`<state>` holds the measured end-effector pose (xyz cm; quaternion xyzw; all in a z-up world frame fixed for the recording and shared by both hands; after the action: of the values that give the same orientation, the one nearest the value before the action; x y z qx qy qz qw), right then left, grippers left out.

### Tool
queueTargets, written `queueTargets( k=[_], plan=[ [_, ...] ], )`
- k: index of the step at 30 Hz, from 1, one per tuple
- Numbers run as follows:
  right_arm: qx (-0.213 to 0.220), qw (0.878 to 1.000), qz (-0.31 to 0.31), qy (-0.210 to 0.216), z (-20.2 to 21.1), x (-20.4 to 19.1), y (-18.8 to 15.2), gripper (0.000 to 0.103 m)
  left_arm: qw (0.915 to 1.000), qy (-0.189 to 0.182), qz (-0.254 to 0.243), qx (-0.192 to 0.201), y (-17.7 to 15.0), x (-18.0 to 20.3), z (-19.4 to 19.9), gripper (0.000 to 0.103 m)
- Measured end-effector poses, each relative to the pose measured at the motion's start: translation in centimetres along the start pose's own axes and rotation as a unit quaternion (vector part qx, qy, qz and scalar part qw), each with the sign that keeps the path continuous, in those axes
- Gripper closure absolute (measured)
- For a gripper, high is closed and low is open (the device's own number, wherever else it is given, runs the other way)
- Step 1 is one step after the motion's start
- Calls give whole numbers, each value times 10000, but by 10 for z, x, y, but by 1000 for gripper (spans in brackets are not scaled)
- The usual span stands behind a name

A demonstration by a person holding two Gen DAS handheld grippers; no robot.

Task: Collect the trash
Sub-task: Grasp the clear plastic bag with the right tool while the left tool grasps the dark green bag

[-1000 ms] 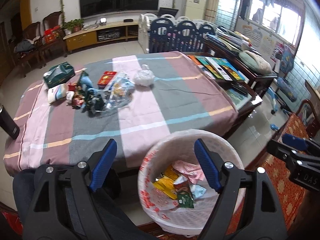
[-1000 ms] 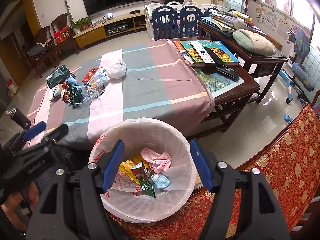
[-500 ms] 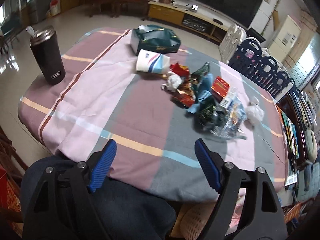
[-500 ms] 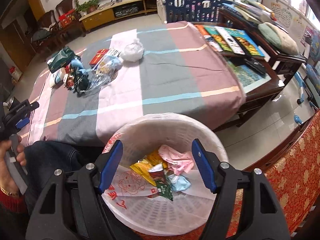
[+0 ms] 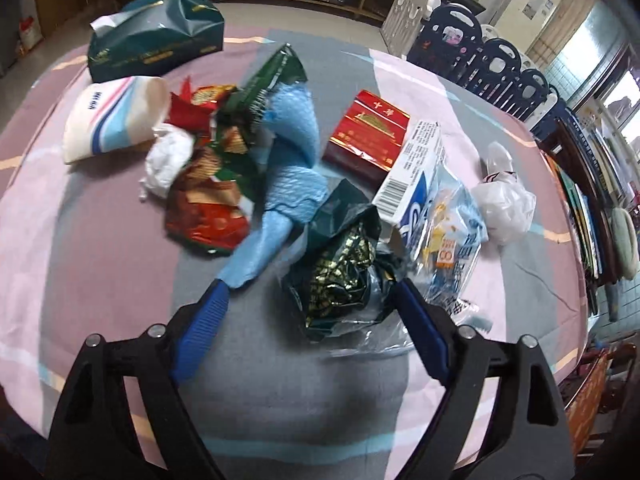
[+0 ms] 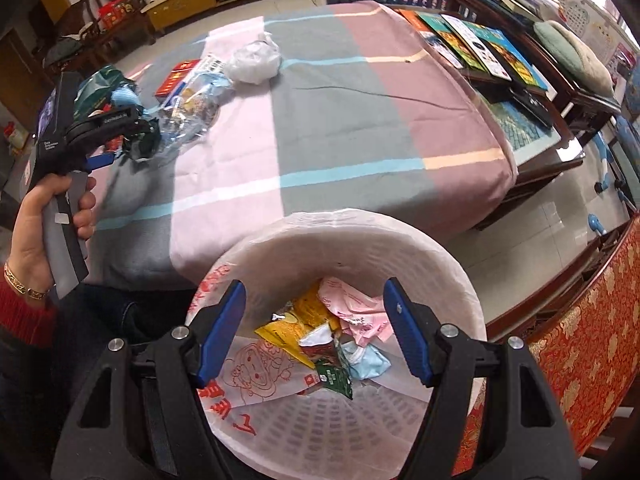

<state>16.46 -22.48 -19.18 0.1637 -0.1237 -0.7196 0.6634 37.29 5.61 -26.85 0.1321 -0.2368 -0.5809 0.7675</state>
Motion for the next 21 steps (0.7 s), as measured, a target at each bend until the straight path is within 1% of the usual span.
queueTargets(
  k=[1, 3, 4, 5, 6, 8, 10, 14, 16, 17, 19, 21],
  plan=[
    [-23, 10000, -50, -34, -2, 4, 1, 33, 10000, -86, -21, -11, -1, 2, 0, 37],
    [-74, 9999, -133, -65, -7, 7, 2, 33, 9996, -259, -111, -21, -4, 4, 4, 52],
    [-111, 9998, -178, -48, -10, 8, 4, 33, 9996, -232, -166, 13, -6, 4, 7, 58],
    [-138, 9997, -200, -19, -12, 7, 5, 33, 9995, -235, -211, 43, -8, 3, 10, 62],
    [-160, 9996, -217, 21, -14, 5, 7, 33, 9993, -291, -245, 60, -10, 0, 13, 73],
    [-163, 9995, -221, 131, -16, -4, 9, 33, 9991, -384, -142, 55, -13, -11, 22, 74],
    [-132, 9995, -170, 241, -15, -14, 11, 33, 9987, -486, 101, 110, -19, -27, 37, 74],
    [-101, 9995, -19, 283, -17, -31, 14, 33, 9963, -507, 615, 334, -41, -59, 74, 74],
    [-111, 9995, 5, 287, -19, -38, 15, 33, 9935, -347, 964, 494, -55, -79, 90, 74],
    [-118, 9995, 15, 304, -20, -41, 15, 33, 9928, -238, 1048, 532, -61, -85, 95, 74],
    [-126, 9993, 80, 345, -22, -50, 15, 33, 9911, 7, 1154, 660, -69, -96, 100, 74],
    [-77, 9991, 156, 384, -27, -62, 22, 33, 9898, 142, 1194, 770, -71, -101, 101, 74]
  ],
)
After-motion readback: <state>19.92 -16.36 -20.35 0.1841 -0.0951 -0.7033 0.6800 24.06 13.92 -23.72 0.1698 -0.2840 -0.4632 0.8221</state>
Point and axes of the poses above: each gripper's, at about its wrist camera, not at the fingertips, and z roughly against the way its jaws point, x to its right, y to its top, the point moved 3 cm from there along -z, roughly the way its jaws point, and after that the axes turned 4 degrees about x, right-handed, at the moved point
